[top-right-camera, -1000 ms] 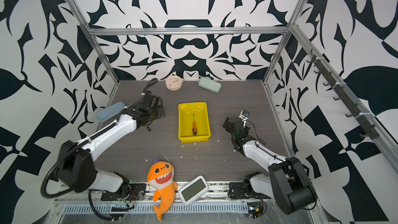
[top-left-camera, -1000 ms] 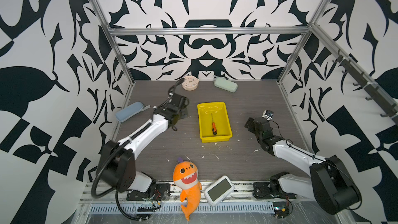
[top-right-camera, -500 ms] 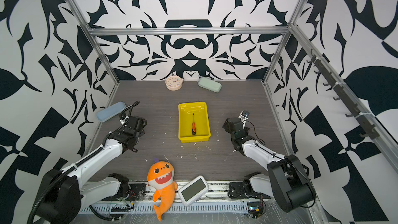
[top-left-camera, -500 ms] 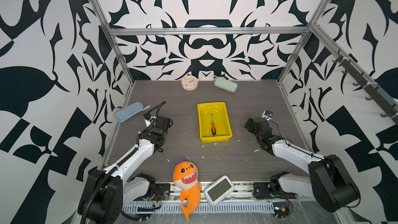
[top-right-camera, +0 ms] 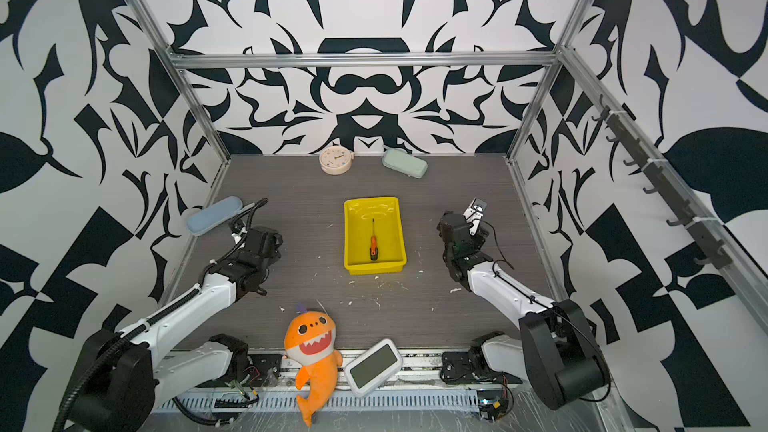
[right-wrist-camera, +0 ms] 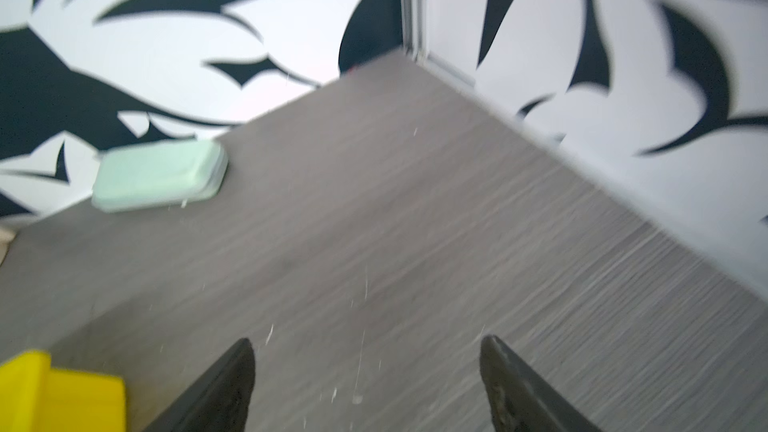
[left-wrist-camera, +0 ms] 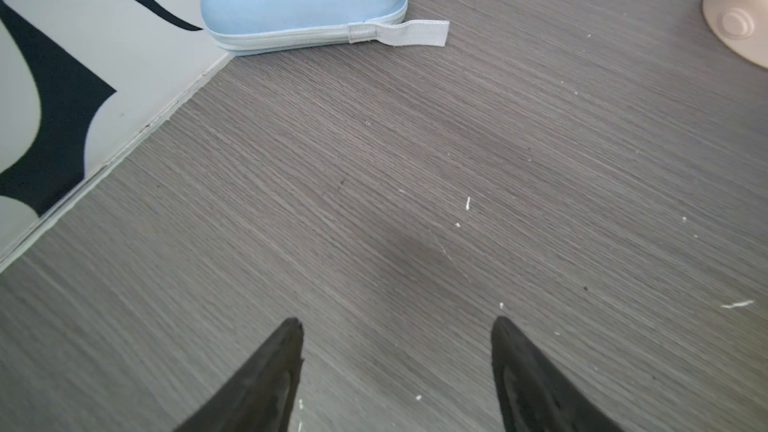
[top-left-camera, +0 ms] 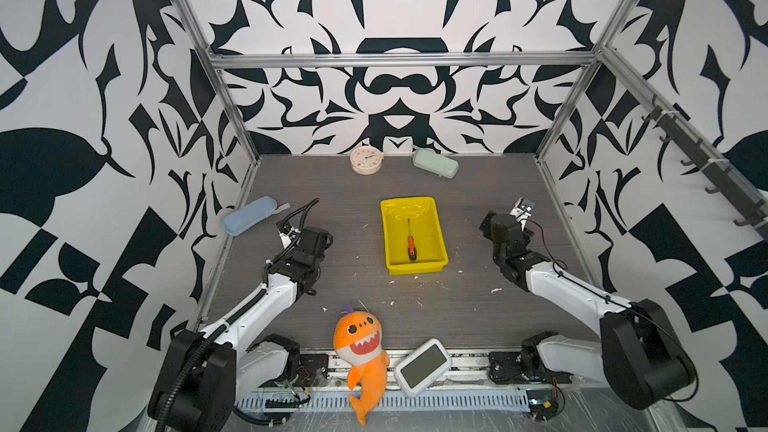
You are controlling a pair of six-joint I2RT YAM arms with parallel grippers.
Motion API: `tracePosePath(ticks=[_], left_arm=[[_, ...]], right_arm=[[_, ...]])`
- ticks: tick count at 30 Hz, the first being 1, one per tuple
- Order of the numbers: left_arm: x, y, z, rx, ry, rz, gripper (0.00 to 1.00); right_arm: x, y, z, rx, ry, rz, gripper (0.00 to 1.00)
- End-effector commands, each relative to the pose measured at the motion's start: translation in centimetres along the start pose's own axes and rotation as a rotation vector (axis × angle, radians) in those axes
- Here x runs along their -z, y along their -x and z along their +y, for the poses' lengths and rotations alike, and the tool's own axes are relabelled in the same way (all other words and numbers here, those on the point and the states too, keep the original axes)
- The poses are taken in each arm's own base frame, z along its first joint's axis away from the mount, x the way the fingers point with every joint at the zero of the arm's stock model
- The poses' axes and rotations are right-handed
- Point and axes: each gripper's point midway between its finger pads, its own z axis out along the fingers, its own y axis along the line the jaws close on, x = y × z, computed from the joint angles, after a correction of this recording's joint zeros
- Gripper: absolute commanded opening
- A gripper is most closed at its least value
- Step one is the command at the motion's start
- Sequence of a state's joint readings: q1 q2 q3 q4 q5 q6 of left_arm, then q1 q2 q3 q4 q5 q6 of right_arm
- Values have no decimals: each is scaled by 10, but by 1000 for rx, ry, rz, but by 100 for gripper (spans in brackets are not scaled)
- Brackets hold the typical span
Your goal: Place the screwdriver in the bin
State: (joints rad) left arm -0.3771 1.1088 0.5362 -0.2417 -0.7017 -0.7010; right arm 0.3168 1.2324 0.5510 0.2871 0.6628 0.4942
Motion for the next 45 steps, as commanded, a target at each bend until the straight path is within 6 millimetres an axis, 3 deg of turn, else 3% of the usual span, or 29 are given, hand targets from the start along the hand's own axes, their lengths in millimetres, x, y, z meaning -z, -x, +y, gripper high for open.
tracePosePath(ticks=[1, 8, 19, 24, 25, 28, 30, 38, 42, 43, 45], left_arm=[[0, 2, -3, 0, -3, 4, 75], [1, 3, -2, 5, -2, 4, 75], [-2, 1, -2, -4, 17, 13, 75], [-3, 1, -4, -10, 15, 19, 75], [-4, 2, -5, -12, 16, 19, 75], [-4, 2, -6, -14, 18, 21, 74], [-5, 1, -6, -18, 23, 24, 74], [-6, 1, -8, -28, 20, 37, 77], [-5, 0, -10, -10, -3, 32, 79], [-5, 0, -12, -3, -14, 34, 80], [-6, -2, -15, 3, -32, 39, 80]], right_arm=[[-2, 31, -6, 247, -98, -136, 94], [-16, 8, -4, 333, -93, -124, 95], [-10, 8, -10, 356, -79, -153, 95], [-23, -25, -21, 428, -117, -117, 94], [-22, -20, -20, 437, -139, -157, 92], [-25, -34, -9, 466, -68, -177, 93], [-27, -26, -10, 470, -117, -205, 93], [-47, -34, -23, 383, -58, -74, 93], [-48, -34, -22, 391, -53, -68, 89], [-48, -34, -22, 394, -49, -67, 97], [-48, -36, -22, 397, -46, -66, 100]])
